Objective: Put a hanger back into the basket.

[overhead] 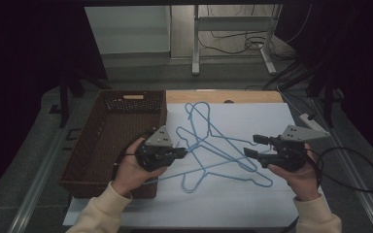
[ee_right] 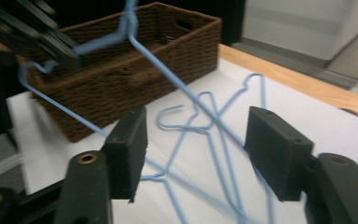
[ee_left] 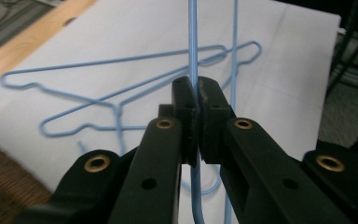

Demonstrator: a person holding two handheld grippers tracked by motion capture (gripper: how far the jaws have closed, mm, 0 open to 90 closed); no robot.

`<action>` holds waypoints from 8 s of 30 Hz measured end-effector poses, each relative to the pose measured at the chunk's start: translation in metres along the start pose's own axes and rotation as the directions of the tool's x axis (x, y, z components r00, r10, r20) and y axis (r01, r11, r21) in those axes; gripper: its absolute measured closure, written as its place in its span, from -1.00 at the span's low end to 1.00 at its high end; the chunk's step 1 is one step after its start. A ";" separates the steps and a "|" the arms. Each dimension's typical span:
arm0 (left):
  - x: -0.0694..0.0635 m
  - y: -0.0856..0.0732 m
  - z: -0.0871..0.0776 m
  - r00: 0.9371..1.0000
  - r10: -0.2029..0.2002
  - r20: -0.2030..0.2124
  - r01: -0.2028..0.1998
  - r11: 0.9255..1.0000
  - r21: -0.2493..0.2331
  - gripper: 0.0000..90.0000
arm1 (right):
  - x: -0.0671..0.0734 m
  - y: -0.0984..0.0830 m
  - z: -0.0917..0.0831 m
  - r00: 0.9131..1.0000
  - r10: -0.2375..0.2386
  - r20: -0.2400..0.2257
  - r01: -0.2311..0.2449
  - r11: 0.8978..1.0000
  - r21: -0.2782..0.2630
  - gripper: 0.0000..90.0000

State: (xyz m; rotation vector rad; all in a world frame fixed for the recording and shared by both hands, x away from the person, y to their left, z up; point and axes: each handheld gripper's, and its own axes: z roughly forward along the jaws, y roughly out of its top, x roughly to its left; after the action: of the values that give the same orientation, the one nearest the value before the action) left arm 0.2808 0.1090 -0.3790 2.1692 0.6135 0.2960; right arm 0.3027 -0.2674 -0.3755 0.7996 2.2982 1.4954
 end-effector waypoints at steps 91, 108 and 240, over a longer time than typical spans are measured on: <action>0.129 -0.135 -0.078 0.811 -0.350 -0.468 0.415 0.909 0.039 0.95 | -0.008 -0.054 0.049 0.997 0.041 0.065 -0.052 0.982 0.182 -0.37; 0.148 -0.143 -0.054 0.770 -0.314 -0.555 0.503 0.834 0.226 0.93 | -0.008 -0.057 0.052 0.998 0.039 0.059 -0.050 0.979 0.200 -0.37; 0.031 -0.103 -0.040 0.951 -0.257 -0.170 0.234 0.961 -0.146 -0.19 | -0.031 -0.040 0.156 0.994 -0.099 0.049 0.061 0.864 0.500 -0.14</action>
State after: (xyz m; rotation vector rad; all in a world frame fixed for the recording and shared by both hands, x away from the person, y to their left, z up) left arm 0.2573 0.2064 -0.4351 1.9342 0.9390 0.3960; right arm 0.3962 -0.1814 -0.4796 0.8486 2.6594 0.8162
